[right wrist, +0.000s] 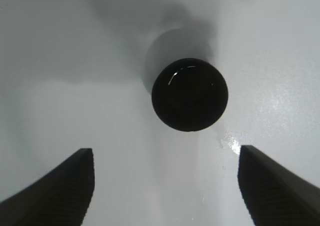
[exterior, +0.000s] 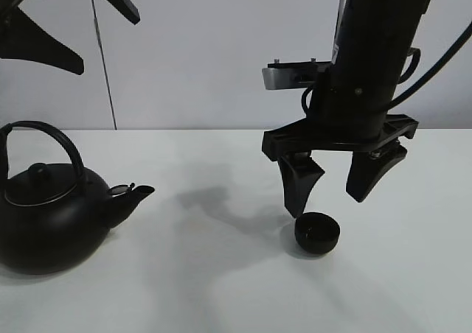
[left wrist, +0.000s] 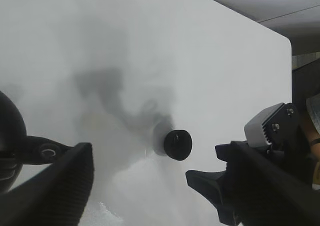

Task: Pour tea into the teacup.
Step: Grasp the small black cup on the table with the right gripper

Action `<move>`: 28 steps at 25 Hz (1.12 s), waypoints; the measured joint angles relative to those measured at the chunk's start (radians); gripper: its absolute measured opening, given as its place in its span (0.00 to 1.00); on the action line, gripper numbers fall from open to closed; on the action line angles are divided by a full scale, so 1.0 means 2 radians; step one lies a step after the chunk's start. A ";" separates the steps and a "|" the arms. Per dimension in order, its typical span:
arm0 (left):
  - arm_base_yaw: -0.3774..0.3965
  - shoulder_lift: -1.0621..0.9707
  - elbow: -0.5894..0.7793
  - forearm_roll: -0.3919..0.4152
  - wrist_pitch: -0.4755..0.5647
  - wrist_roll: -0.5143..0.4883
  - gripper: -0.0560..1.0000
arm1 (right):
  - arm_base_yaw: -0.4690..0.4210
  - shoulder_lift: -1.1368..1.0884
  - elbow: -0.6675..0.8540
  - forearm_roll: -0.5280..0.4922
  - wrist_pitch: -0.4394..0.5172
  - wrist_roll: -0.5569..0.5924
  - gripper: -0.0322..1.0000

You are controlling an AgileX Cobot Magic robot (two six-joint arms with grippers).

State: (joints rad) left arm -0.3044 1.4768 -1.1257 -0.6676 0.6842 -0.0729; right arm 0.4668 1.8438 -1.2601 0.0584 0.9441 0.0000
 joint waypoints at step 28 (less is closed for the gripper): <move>0.000 0.000 0.000 0.000 0.000 0.000 0.56 | 0.000 0.089 -0.003 0.005 -0.081 0.023 0.51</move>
State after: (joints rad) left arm -0.3044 1.4768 -1.1257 -0.6676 0.6842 -0.0729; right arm 0.4668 2.0223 -1.2670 0.0693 0.7811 0.0460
